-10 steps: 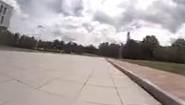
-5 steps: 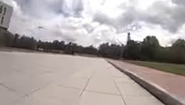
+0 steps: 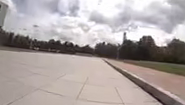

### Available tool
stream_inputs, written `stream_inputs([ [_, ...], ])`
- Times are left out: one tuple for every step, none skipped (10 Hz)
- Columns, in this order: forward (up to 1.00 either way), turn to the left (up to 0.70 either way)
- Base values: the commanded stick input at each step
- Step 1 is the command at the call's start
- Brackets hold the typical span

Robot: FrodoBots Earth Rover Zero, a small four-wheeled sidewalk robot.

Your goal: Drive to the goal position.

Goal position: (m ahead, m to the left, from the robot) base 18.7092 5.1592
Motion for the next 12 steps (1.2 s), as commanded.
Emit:
stream_inputs([
  [0.7, 0.0],
  [0.7, 0.01],
  [0.7, 0.04],
  [0.7, -0.1],
  [0.7, -0.27],
  [0.7, -0.35],
  [0.7, -0.35],
  [0.7, -0.17],
  [0.7, 0.04],
  [0.7, 0.01],
  [0.7, 0.04],
  [0.7, 0.06],
])
